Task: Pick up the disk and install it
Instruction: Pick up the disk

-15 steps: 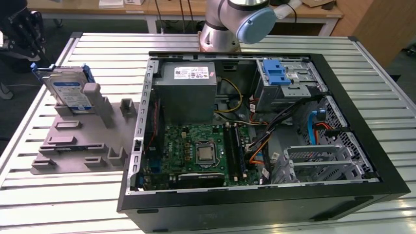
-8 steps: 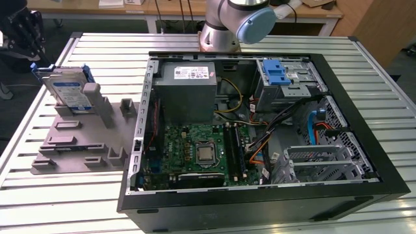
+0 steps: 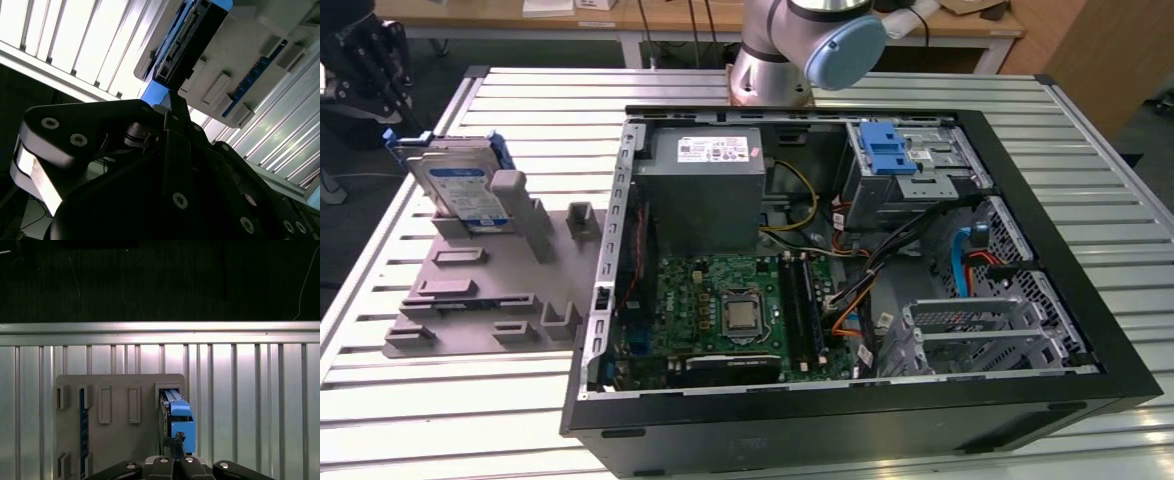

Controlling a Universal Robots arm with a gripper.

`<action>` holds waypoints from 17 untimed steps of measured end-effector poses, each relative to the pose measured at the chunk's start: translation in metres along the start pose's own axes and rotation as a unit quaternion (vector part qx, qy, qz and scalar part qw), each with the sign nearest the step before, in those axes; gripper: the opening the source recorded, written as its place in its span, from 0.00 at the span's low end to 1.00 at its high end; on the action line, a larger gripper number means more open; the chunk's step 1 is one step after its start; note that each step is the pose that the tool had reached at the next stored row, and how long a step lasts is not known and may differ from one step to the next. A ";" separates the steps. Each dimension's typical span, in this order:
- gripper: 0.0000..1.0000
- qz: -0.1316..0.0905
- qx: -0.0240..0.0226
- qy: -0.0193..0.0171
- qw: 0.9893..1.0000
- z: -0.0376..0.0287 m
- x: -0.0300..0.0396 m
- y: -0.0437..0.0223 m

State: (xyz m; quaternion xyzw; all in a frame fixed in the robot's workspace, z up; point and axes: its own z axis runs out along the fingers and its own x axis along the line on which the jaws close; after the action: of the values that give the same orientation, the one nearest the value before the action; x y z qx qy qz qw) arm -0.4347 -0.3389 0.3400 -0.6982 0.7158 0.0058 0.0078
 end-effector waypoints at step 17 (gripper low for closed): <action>0.37 0.000 0.000 0.000 1.000 -0.0010 0.0000 0.0000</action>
State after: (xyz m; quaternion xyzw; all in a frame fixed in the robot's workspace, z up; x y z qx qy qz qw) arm -0.4347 -0.3389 0.3409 -0.6983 0.7158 0.0056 0.0079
